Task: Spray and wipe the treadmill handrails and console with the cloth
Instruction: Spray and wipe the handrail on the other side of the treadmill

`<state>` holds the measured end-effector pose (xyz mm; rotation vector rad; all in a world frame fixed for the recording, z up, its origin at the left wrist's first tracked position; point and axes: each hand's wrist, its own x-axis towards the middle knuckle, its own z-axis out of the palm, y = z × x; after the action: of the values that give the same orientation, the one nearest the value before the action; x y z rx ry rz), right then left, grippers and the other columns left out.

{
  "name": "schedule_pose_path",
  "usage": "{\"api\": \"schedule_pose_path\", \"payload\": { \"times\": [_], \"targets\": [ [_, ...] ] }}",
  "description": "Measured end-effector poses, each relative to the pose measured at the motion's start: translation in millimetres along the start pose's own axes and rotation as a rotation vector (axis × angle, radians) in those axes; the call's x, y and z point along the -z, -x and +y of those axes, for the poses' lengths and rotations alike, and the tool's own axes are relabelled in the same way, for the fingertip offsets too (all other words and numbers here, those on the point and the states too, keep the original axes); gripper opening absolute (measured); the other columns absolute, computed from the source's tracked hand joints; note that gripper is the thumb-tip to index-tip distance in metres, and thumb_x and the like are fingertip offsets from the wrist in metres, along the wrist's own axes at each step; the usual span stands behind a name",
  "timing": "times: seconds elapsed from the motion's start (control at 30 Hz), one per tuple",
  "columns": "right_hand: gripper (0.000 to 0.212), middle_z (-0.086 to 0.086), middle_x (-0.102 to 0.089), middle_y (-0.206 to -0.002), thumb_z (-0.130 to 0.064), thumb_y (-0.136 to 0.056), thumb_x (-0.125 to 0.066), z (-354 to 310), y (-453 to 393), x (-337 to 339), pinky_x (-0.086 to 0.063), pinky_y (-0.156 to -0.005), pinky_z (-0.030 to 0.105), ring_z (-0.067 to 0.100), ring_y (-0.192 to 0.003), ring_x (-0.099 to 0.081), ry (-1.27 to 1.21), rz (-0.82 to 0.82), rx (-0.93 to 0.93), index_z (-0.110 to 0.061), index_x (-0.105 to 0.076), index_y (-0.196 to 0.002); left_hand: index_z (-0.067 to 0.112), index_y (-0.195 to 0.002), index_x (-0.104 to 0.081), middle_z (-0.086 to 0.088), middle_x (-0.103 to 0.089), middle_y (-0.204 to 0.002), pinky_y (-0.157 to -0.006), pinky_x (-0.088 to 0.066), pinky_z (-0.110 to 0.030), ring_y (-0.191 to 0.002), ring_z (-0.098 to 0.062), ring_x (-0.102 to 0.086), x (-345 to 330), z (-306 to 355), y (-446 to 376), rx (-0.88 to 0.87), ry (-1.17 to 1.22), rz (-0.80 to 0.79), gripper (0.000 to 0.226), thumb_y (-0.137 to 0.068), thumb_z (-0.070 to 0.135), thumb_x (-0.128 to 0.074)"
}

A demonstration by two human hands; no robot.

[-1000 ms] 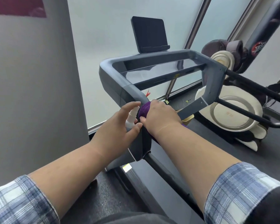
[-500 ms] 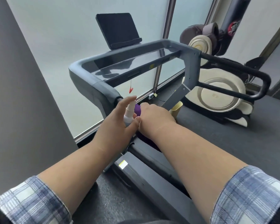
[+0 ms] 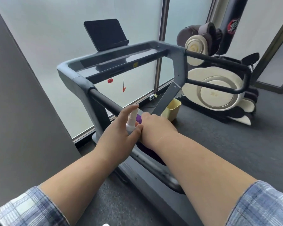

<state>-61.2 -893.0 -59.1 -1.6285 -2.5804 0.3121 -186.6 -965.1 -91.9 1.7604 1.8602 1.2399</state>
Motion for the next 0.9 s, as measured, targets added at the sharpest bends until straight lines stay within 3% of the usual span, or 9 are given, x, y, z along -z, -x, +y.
{"api": "schedule_pose_path", "payload": {
  "times": [0.23, 0.4, 0.53, 0.63, 0.7, 0.73, 0.8, 0.9],
  "targets": [
    [0.026, 0.007, -0.062, -0.108, -0.028, -0.088, -0.058, 39.8, 41.3, 0.8, -0.044, -0.067, 0.037, 0.03, -0.099, -0.062, -0.035, 0.004, 0.003, -0.021, -0.047, -0.111, 0.074, -0.129, -0.031, 0.019, -0.068, -0.104, -0.076, -0.058, -0.036, -0.08, -0.004, -0.068, -27.0, 38.7, 40.0, 0.008, -0.038, -0.017, 0.054, -0.087, 0.053, -0.059],
    [0.032, 0.003, -0.064, -0.111, -0.031, -0.089, -0.059, 71.6, 65.9, -6.8, -0.048, -0.074, 0.037, 0.024, -0.091, -0.06, -0.242, 0.039, -0.004, -0.026, -0.049, -0.12, 0.074, -0.132, -0.028, 0.033, -0.055, -0.125, -0.082, -0.042, -0.016, -0.104, 0.006, -0.055, -46.1, 65.0, 61.8, -0.054, -0.069, -0.021, 0.054, -0.09, 0.054, -0.056],
    [0.043, -0.004, -0.062, -0.114, -0.036, -0.085, -0.062, 92.4, 89.4, -23.2, -0.05, -0.086, 0.036, 0.02, -0.102, -0.06, -0.484, 0.152, 0.027, -0.032, -0.049, -0.126, 0.071, -0.133, -0.029, 0.029, -0.054, -0.134, -0.091, -0.049, -0.029, -0.113, 0.002, -0.056, -58.1, 80.8, 80.1, -0.076, -0.092, -0.065, 0.053, -0.09, 0.053, -0.054],
    [0.059, -0.01, -0.055, -0.12, -0.045, -0.076, -0.055, 106.2, 110.9, -46.5, -0.041, -0.093, 0.017, 0.006, -0.107, -0.051, -0.717, 0.286, 0.059, -0.035, -0.049, -0.134, 0.074, -0.132, -0.025, 0.026, -0.054, -0.135, -0.091, -0.053, -0.034, -0.11, -0.004, -0.059, -65.3, 90.4, 97.3, -0.109, -0.16, -0.121, 0.055, -0.089, 0.055, -0.053],
    [0.058, -0.013, -0.052, -0.122, -0.038, -0.079, -0.06, 114.9, 123.2, -65.4, -0.03, -0.09, -0.001, -0.002, -0.108, -0.048, -0.833, 0.373, 0.085, -0.035, -0.049, -0.136, 0.068, -0.135, -0.026, 0.024, -0.051, -0.135, -0.089, -0.055, -0.037, -0.108, -0.009, -0.062, -70.7, 94.3, 108.3, -0.139, -0.213, -0.181, 0.053, -0.09, 0.056, -0.051],
    [0.057, -0.013, -0.051, -0.125, -0.035, -0.081, -0.062, 118.6, 128.1, -74.2, -0.03, -0.091, -0.002, -0.003, -0.109, -0.048, -0.867, 0.394, 0.085, -0.036, -0.047, -0.137, 0.065, -0.136, -0.025, 0.024, -0.048, -0.137, -0.09, -0.055, -0.038, -0.109, -0.01, -0.062, -73.4, 95.7, 113.3, -0.159, -0.233, -0.216, 0.053, -0.091, 0.057, -0.049],
    [0.057, -0.007, -0.054, -0.129, -0.037, -0.081, -0.062, 125.0, 136.1, -90.7, -0.041, -0.1, 0.015, -0.001, -0.111, -0.051, -0.939, 0.412, 0.067, -0.038, -0.044, -0.135, 0.062, -0.137, -0.023, 0.024, -0.045, -0.14, -0.09, -0.055, -0.04, -0.111, -0.012, -0.062, -79.3, 98.5, 121.6, -0.181, -0.254, -0.287, 0.052, -0.092, 0.057, -0.047],
    [0.063, 0.005, -0.056, -0.129, -0.046, -0.08, -0.062, 129.1, 143.5, -109.4, -0.048, -0.101, 0.043, 0.015, -0.117, -0.056, -0.98, 0.43, 0.059, -0.024, -0.047, -0.137, 0.061, -0.137, -0.021, 0.023, -0.047, -0.14, -0.09, -0.054, -0.038, -0.109, -0.013, -0.062, -85.7, 99.9, 132.3, -0.184, -0.244, -0.337, 0.052, -0.091, 0.058, -0.045]
  ]
}}
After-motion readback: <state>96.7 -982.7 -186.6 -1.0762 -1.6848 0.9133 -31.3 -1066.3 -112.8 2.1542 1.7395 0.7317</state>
